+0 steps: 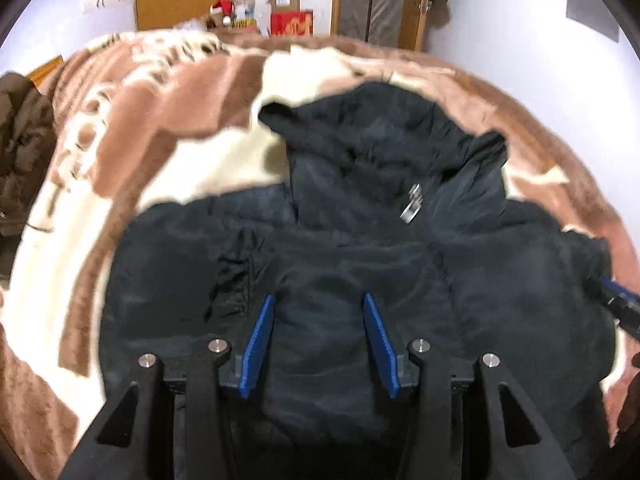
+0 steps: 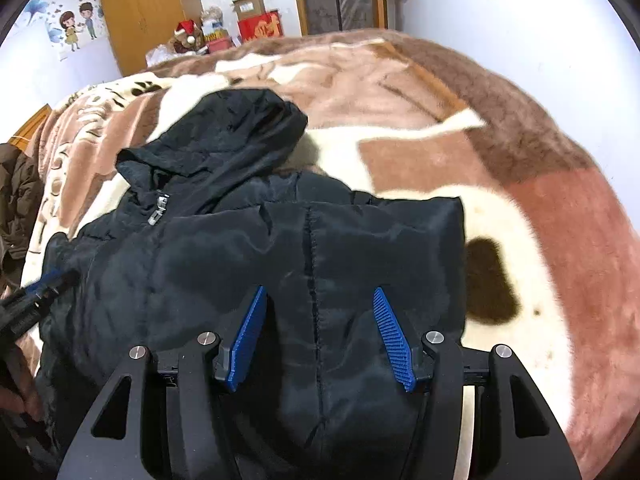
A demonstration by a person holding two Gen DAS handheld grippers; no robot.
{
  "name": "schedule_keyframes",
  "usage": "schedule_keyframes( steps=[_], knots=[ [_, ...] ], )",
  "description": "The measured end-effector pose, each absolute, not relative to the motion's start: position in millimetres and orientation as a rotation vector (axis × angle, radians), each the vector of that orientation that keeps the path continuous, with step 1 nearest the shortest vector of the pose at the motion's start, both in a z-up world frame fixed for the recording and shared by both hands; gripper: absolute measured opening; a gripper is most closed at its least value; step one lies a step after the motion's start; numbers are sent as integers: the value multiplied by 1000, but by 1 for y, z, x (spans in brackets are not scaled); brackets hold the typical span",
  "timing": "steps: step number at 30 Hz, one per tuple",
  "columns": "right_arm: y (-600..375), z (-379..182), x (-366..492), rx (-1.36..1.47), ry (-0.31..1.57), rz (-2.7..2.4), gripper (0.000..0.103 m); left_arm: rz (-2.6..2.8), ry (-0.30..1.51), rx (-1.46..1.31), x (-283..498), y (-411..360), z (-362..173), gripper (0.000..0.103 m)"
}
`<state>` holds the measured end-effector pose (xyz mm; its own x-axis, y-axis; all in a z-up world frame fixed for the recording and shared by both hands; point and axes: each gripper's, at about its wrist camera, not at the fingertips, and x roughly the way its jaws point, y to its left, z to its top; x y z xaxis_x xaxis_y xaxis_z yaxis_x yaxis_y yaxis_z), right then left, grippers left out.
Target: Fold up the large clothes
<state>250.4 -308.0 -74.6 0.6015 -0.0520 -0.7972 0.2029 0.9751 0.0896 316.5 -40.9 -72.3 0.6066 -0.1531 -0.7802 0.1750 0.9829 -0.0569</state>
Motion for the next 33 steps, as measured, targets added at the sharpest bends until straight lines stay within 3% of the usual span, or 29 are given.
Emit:
schedule_keyframes(
  steps=[8, 19, 27, 33],
  knots=[
    [-297, -98, 264, 124, 938, -161, 57, -208, 892, 54, 324, -42, -94, 52],
    [-290, -50, 217, 184, 863, -167, 57, -181, 845, 43, 286, -19, -53, 52],
    [-265, -92, 218, 128, 969, -156, 57, -192, 916, 16, 287, -8, -89, 52],
    [-264, -71, 206, 132, 956, -154, 57, -184, 899, 53, 274, -4, -73, 52]
  ],
)
